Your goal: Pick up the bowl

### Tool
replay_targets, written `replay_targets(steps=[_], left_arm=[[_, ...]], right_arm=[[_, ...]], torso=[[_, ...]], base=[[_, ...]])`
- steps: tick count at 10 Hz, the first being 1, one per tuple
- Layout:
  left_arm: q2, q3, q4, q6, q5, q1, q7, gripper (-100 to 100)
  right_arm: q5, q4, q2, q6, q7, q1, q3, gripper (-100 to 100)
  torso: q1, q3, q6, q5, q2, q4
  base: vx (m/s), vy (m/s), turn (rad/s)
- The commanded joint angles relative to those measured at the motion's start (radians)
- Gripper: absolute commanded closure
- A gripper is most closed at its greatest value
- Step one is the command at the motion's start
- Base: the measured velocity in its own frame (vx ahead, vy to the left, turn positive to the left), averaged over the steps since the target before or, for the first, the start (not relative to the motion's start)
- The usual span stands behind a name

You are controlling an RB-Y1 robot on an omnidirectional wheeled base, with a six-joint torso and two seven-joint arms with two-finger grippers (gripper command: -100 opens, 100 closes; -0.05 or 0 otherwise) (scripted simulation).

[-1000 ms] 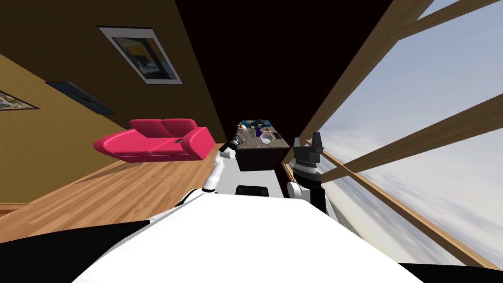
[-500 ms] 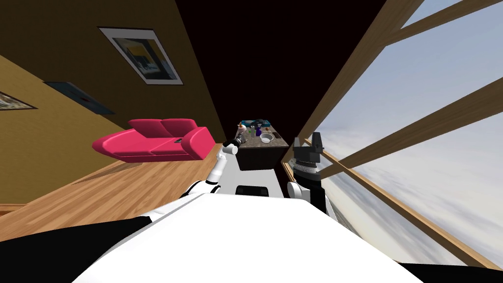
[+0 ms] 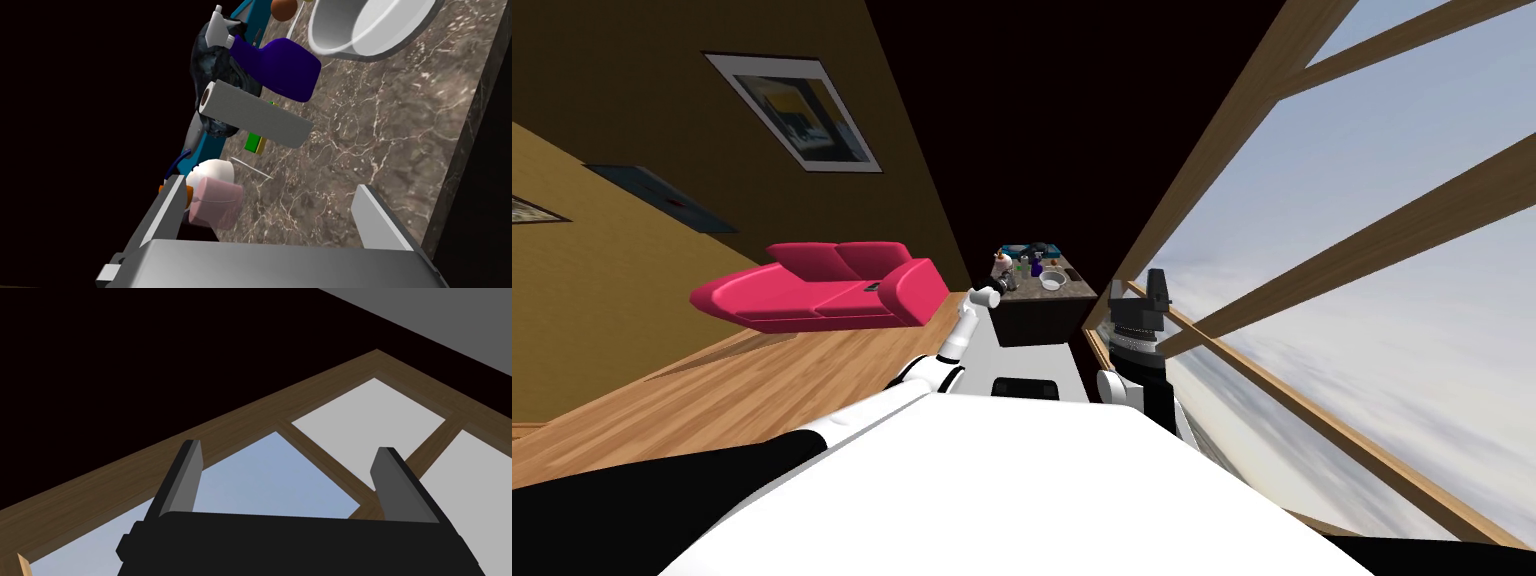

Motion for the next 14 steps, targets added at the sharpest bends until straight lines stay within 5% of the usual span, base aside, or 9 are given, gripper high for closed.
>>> replay_targets(steps=[1,9,14], left_arm=[[0.005,-0.006,0.050,0.050,0.005,-0.050,0.006,-100],[0.023,-0.032,0.225,0.279,0.004,-0.243,0.027,-100],[0.033,-0.043,0.311,0.409,-0.006,-0.321,0.035,-100]], right_arm=[[0.000,0.000,0.000,0.000,0.000,0.000,0.000,0],[0.000,0.000,0.000,0.000,0.000,0.000,0.000,0],[0.000,0.000,0.000,0.000,0.000,0.000,0.000,0]], torso=[[0.000,0.000,0.000,0.000,0.000,0.000],[-0.002,-0.001,0.000,-0.001,-0.001,0.000],[-0.004,-0.002,0.000,-0.001,-0.003,-0.001]], base=[[-0.005,-0.024,-0.047],[0.010,-0.041,-0.044],[0.037,-0.063,-0.046]])
